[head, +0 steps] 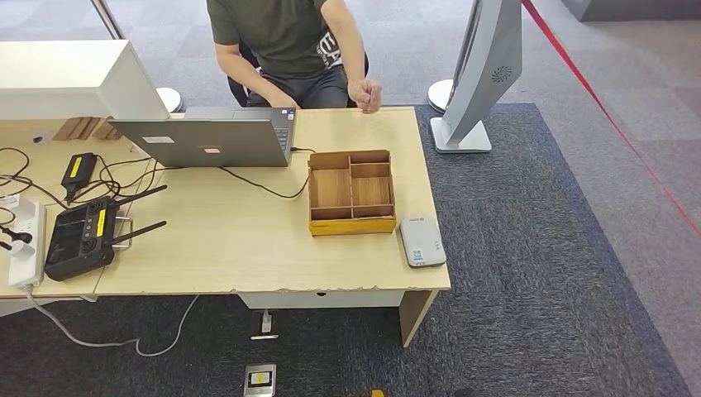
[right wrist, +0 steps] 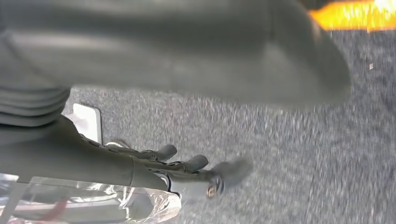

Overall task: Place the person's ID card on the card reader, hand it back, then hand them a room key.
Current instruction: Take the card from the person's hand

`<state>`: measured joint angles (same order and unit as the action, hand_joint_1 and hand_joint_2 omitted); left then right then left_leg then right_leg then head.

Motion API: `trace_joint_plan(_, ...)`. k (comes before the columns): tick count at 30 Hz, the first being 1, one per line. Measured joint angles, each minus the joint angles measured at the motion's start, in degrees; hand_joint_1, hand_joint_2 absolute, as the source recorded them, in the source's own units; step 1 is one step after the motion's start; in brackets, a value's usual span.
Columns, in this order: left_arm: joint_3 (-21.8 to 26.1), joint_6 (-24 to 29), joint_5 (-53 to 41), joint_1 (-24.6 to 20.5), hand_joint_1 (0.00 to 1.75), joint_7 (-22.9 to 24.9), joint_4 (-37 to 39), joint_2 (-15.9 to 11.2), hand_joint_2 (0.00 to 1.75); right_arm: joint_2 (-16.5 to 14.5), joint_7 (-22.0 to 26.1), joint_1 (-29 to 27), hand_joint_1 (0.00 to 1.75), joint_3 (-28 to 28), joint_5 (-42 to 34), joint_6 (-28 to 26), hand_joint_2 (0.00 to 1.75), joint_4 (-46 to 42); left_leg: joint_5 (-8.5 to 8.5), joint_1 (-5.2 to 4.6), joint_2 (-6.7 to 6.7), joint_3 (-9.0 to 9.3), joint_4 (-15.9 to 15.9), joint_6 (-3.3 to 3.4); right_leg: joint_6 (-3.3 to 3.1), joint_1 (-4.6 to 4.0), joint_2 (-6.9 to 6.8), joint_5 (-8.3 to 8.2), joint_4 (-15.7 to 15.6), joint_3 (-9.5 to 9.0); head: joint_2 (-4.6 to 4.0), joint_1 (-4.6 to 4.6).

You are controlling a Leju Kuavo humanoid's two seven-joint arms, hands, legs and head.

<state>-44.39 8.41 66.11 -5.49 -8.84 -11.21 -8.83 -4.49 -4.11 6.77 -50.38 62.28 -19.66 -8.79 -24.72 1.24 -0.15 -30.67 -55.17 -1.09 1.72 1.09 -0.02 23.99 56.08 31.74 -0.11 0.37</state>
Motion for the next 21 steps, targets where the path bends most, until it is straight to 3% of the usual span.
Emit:
trace_joint_plan(7, 0.0, -0.2, 0.0, 0.0, 0.00, -1.1, 0.0, 0.0, 0.00, 0.1, 0.1, 0.0, 0.00, 0.0, 0.4, -1.7, 0.00, 0.0, 0.00, 0.00, 0.00, 0.00, 0.0, 0.00, 0.00, 0.00, 0.00, 0.00, 0.0, 0.00, 0.00, 0.01)
trace_joint_plan(11, 0.0, -0.1, 0.3, 0.0, 0.00, -1.0, 0.0, 0.0, 0.00, 0.4, 3.5, 0.0, 0.00, -0.2, -1.0, -4.7, 0.00, -0.1, 0.00, 0.00, 0.00, 0.00, 0.0, 0.00, 0.00, 0.00, 0.00, 0.00, 0.0, -0.01, 0.00, 0.01)
trace_joint_plan(16, 0.0, 1.0, 1.1, 0.0, 0.00, -0.2, 0.0, 0.0, 0.00, 0.7, 18.0, 0.1, 0.00, -1.2, -4.3, -10.5, 0.00, -0.1, 0.00, 0.00, 0.00, 0.00, 0.0, 0.00, 0.00, 0.00, 0.00, 0.00, 0.0, 0.00, 0.00, 0.00)
trace_joint_plan(21, 0.0, 0.8, 0.6, 0.1, 0.00, -0.7, 0.0, 0.1, 0.00, 1.4, 28.9, 0.7, 0.00, -1.9, -7.2, -15.2, 0.00, -0.1, 0.00, -0.01, 0.00, -0.01, 0.0, 0.00, 0.00, 0.01, 0.00, -0.01, 0.0, -0.01, 0.00, 0.01)
